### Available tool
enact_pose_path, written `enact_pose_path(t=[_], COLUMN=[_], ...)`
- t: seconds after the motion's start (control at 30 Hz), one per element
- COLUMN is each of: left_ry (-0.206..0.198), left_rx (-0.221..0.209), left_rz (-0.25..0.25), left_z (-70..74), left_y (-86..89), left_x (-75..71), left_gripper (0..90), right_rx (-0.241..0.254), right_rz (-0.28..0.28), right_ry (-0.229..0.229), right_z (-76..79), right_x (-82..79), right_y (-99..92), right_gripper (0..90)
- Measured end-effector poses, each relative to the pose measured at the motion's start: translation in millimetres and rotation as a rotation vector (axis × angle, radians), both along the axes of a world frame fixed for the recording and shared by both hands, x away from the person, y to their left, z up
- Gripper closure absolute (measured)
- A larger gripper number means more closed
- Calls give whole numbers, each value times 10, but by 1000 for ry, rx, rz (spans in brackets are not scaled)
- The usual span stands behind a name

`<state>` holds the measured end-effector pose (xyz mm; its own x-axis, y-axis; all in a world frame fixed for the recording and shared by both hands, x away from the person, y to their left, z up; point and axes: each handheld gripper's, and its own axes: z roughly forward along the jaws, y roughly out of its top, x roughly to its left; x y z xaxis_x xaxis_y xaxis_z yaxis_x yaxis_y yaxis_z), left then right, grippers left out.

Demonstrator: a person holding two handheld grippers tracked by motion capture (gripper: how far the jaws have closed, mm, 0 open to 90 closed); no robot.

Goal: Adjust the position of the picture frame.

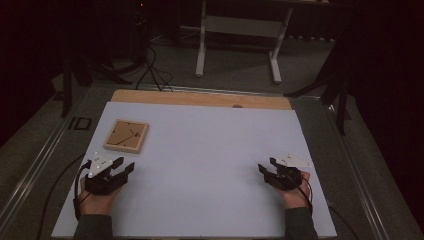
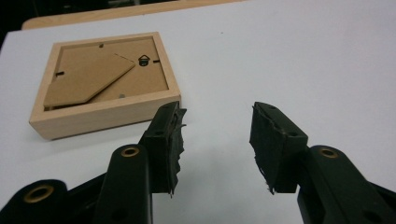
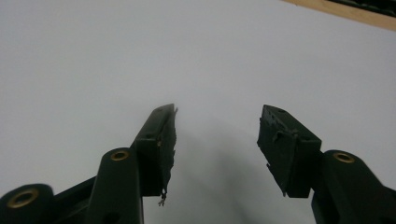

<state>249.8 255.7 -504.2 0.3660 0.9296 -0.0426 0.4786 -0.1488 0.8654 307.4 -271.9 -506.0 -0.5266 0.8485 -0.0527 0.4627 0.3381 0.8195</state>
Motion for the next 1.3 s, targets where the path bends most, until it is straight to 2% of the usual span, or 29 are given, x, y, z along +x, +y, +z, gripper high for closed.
enact_pose_path(t=[0.17, 0.3, 0.6, 0.77, 0.83, 0.9, 1.03, 1.3], left_ry=[4, 16, 40, 42, 40, 31, 19, 9], left_rx=[-9, 9, 26, 28, 16, 31, 36, 20], left_rz=[-17, -36, -61, -57, -46, -21, -5, 53], left_z=[7, 1, 6, 13, 15, 51, 101, 146], left_y=[28, 34, 24, 37, 55, 77, 114, 259], left_x=[10, 31, 65, 78, 85, 105, 133, 240], left_gripper=[565, 615, 892, 897, 898, 898, 899, 899], right_rx=[-3, 9, 15, 14, 14, 16, 15, 20], right_rz=[20, 40, 65, 71, 74, 76, 87, 95], right_ry=[-5, -13, -6, -4, -7, -3, -11, -21], right_z=[8, 37, 35, 32, 32, 29, 33, 51], right_x=[1, -9, -16, -22, -26, -30, -40, -62], right_y=[33, 71, 95, 108, 113, 125, 151, 155], right_gripper=[459, 463, 457, 453, 452, 453, 450, 441])
